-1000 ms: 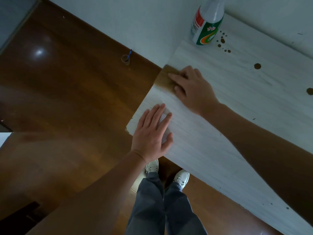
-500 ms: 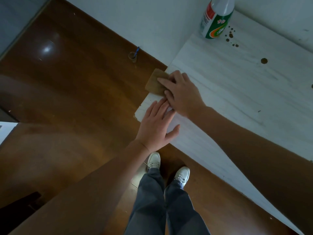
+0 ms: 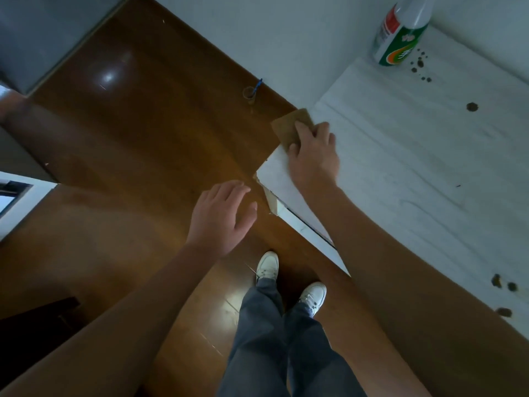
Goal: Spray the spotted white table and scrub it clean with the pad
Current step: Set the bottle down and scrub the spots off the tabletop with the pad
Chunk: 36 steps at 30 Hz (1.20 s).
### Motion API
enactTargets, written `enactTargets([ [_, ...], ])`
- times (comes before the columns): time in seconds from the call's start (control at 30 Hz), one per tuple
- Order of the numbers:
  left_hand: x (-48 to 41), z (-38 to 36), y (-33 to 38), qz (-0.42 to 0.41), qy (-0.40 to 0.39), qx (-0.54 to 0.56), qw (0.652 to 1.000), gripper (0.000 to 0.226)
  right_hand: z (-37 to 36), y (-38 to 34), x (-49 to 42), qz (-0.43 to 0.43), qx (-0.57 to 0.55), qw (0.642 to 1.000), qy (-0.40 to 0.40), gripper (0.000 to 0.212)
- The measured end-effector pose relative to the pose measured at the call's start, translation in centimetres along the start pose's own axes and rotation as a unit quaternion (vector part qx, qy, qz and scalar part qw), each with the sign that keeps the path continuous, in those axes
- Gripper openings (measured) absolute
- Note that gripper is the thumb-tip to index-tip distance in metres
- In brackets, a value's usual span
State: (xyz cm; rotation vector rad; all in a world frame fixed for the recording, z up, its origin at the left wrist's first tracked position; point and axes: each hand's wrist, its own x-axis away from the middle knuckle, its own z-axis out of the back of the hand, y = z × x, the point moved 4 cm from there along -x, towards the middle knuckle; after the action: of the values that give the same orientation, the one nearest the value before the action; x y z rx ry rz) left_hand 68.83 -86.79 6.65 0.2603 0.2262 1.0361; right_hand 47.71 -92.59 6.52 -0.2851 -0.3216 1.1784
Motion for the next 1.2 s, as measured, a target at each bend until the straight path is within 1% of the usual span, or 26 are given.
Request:
enactTargets([
  [0.03, 0.1, 0.1, -0.3, 0.008, -0.004, -0.008, 1.0, 0.043, -0.4, -1.1, 1.6, 0.069, 0.004, 0.998, -0.001, 0.037],
  [0.1, 0.1, 0.4, -0.7, 0.018, -0.008, -0.015, 1.0, 0.043, -1.1, -2.0, 4.9, 0.21, 0.002, 0.977, -0.021, 0.034],
  [0.13, 0.1, 0.6, -0.8, 0.021, -0.006, -0.014, 1.0, 0.043, -1.4, -1.7, 6.0, 0.258, -0.005, 0.965, -0.032, 0.035],
  [0.2, 0.0, 0.8, -0.8, 0.023, -0.003, -0.012, 1.0, 0.042, -1.4, -0.2, 7.3, 0.304, -0.016, 0.951, -0.052, 0.038],
  [0.27, -0.1, 1.0, -0.5, 0.019, -0.005, -0.013, 1.0, 0.042, -0.7, 1.9, 7.7, 0.303, -0.01, 0.951, -0.054, 0.039],
  [0.33, -0.4, 1.1, -0.2, 0.012, -0.003, -0.016, 1.0, 0.042, 0.4, 4.2, 7.2, 0.251, -0.004, 0.968, -0.028, 0.04],
  [0.43, -1.4, 1.0, 0.2, 0.002, -0.001, -0.021, 1.0, 0.042, 2.0, 6.1, 5.5, 0.092, 0.003, 0.996, 0.011, 0.042],
  [0.47, -1.8, 0.9, 0.3, -0.002, -0.002, -0.024, 1.0, 0.042, 2.0, 6.1, 5.3, 0.039, 0.009, 0.999, 0.014, 0.044],
  [0.5, -2.2, 0.8, 0.6, -0.006, -0.004, -0.028, 1.0, 0.043, 2.0, 5.8, 5.5, 0.008, 0.017, 1.0, 0.014, 0.045],
  [0.53, -2.5, 0.5, 0.8, -0.012, -0.007, -0.031, 0.999, 0.044, 1.8, 5.3, 6.1, 0.006, 0.019, 1.0, 0.013, 0.046],
  [0.57, -2.9, 0.3, 1.2, -0.019, -0.012, -0.033, 0.999, 0.044, 1.5, 4.8, 7.0, 0.027, 0.012, 0.999, 0.012, 0.046],
  [0.67, -4.1, -0.5, 2.4, -0.039, -0.021, -0.032, 0.999, 0.045, 1.0, 5.6, 10.9, 0.13, -0.001, 0.991, -0.01, 0.044],
  [0.7, -4.4, -0.7, 3.0, -0.046, -0.024, -0.033, 0.998, 0.045, 1.2, 6.8, 12.1, 0.146, 0.004, 0.989, -0.017, 0.044],
  [0.77, -5.2, -1.3, 4.2, -0.062, -0.033, -0.039, 0.997, 0.044, 2.2, 9.8, 13.9, 0.135, 0.003, 0.991, -0.019, 0.046],
  [0.93, -7.0, -3.1, 8.4, -0.098, -0.08, -0.029, 0.991, 0.049, 5.8, 18.3, 17.9, 0.001, -0.002, 1.0, 0.008, 0.049],
  [1.03, -8.5, -4.6, 11.7, -0.13, -0.1, -0.014, 0.986, 0.049, 7.8, 23.1, 19.8, -0.124, -0.005, 0.991, 0.04, 0.049],
  [1.1, -9.4, -5.7, 14.3, -0.156, -0.097, -0.002, 0.983, 0.049, 8.2, 24.8, 20.6, -0.213, -0.011, 0.975, 0.063, 0.05],
  [1.13, -9.9, -6.2, 15.6, -0.168, -0.093, 0.002, 0.981, 0.049, 8.0, 24.9, 20.9, -0.243, -0.013, 0.967, 0.072, 0.05],
  [1.2, -10.8, -7.3, 17.8, -0.187, -0.087, 0.003, 0.978, 0.048, 7.5, 23.9, 21.1, -0.262, -0.021, 0.961, 0.085, 0.049],
])
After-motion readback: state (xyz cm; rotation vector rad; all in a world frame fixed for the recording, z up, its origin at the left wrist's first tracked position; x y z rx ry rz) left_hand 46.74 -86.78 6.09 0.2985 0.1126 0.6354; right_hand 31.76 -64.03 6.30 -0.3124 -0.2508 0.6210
